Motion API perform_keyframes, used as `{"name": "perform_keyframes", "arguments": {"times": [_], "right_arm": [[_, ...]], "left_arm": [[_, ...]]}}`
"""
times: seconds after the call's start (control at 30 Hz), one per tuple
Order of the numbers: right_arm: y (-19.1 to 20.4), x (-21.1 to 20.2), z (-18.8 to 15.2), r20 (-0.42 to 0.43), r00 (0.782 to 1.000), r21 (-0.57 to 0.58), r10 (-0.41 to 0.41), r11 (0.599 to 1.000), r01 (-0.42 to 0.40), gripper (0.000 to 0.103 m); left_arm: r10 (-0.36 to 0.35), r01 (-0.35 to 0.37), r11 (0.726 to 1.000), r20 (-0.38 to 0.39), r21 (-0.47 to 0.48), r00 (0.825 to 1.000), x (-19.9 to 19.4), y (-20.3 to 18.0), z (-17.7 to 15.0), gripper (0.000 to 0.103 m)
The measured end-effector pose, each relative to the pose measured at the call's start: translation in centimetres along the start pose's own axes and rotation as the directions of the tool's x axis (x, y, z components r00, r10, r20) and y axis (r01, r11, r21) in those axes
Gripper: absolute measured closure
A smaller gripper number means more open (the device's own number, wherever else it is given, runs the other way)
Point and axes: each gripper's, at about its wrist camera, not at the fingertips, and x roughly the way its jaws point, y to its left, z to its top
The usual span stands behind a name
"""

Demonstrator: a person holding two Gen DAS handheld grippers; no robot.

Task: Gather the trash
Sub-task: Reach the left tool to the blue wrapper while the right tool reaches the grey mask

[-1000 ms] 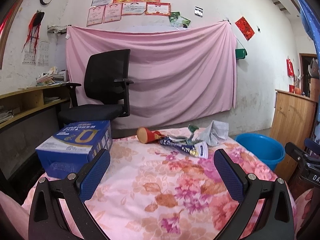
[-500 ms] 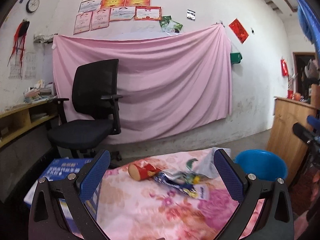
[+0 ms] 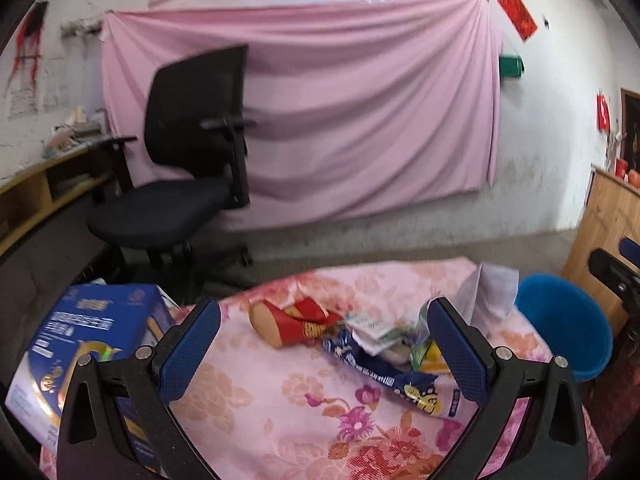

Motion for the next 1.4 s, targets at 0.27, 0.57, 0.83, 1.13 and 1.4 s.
{"name": "perform_keyframes", "arguments": {"times": [0.27, 0.57, 0.83, 1.13, 1.4], "right_arm": [[0.5, 6.9, -1.1, -0.247, 0.952, 0.112, 0.178, 0.982, -0.155, 0.0], [1.5, 11.6, -2.5, -0.404, 0.891, 0.127, 0.206, 0.978, -0.168, 0.013], [2.2, 14.8, -3.9, -0.509, 0.82, 0.166, 0.26, 0.965, -0.203, 0.037], [1.1, 12.9, -4.6, -0.498, 0.814, 0.195, 0.298, 0.954, -0.229, 0.07], [1.0, 8.2, -4.9, -0.412, 0.857, 0.177, 0.309, 0.95, -0.258, 0.072]], "left_arm": [[-0.157, 0.144, 0.986, -0.172, -0.084, 0.973, 3.5, 0.3, -0.6, 0.013], [-0.305, 0.214, 0.937, -0.347, -0.275, 0.887, 7.8, 1.1, -1.8, 0.051], [-0.419, 0.235, 0.875, -0.418, -0.423, 0.806, 9.5, 1.2, -2.9, 0.063], [-0.496, 0.273, 0.82, -0.388, -0.503, 0.777, 9.0, 2.2, -2.7, 0.088], [-0.455, 0.301, 0.867, -0.386, -0.396, 0.802, 4.9, 1.7, -2.8, 0.092]]}}
